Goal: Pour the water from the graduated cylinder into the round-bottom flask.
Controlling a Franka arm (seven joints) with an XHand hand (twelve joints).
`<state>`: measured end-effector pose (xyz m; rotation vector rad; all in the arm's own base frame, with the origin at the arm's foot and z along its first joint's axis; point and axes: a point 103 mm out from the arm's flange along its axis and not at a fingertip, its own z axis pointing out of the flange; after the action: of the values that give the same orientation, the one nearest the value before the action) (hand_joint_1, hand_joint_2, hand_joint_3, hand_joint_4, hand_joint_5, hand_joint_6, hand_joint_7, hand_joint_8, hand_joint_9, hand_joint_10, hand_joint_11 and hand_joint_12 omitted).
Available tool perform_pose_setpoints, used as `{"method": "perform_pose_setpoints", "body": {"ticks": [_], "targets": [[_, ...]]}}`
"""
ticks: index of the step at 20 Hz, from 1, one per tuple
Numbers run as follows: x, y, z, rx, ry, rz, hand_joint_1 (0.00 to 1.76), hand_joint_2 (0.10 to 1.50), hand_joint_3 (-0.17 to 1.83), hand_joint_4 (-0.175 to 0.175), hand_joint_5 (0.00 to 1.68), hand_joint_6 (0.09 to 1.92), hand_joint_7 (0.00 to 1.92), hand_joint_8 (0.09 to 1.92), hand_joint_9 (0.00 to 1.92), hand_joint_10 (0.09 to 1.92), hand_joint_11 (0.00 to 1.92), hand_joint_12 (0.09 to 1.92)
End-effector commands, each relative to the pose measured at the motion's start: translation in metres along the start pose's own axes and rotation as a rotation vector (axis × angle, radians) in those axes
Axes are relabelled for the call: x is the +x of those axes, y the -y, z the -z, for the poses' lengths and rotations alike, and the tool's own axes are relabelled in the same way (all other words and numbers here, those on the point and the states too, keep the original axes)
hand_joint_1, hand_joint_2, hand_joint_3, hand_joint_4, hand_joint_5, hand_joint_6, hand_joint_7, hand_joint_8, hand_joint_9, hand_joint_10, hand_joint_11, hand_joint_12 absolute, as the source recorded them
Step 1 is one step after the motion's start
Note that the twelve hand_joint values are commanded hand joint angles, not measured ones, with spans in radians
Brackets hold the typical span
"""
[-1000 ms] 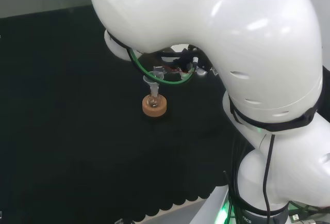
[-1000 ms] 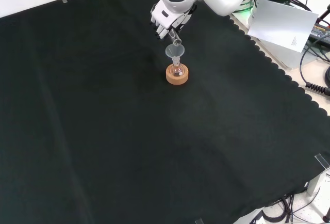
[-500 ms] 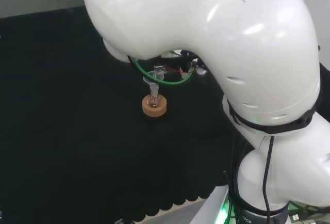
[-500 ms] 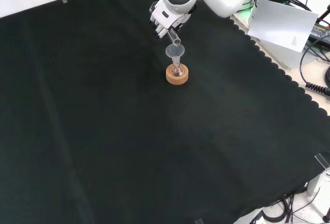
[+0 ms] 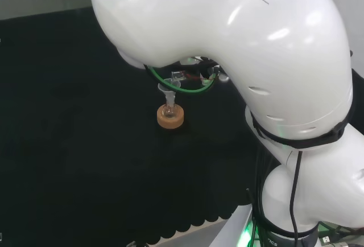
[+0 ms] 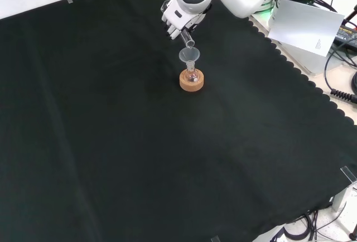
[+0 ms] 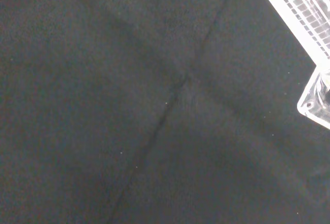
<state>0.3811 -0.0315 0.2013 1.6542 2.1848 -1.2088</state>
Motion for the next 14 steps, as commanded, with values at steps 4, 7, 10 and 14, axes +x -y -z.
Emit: {"method": "perform_pose_setpoints", "body": {"ticks": [4, 7, 10, 14], "targets": [[-0.0025, -0.0027, -0.0031, 0.013, 0.033, -0.006, 1.13, 1.18, 0.00, -0.175, 0.87, 1.18, 1.02, 0.57, 1.30, 0.15, 1.16, 0.77], [-0.0033, -0.0026, -0.0036, 0.017, 0.043, -0.010, 1.13, 1.18, 0.00, -0.175, 0.87, 1.18, 1.02, 0.57, 1.30, 0.15, 1.16, 0.77], [-0.0046, -0.0022, -0.0040, 0.018, 0.043, -0.013, 1.13, 1.18, 0.00, -0.175, 0.87, 1.18, 1.02, 0.57, 1.30, 0.15, 1.16, 0.77], [-0.0067, -0.0019, -0.0030, 0.014, 0.064, -0.016, 1.13, 1.18, 0.00, -0.175, 0.87, 1.18, 1.02, 0.57, 1.30, 0.15, 1.16, 0.77]]}}
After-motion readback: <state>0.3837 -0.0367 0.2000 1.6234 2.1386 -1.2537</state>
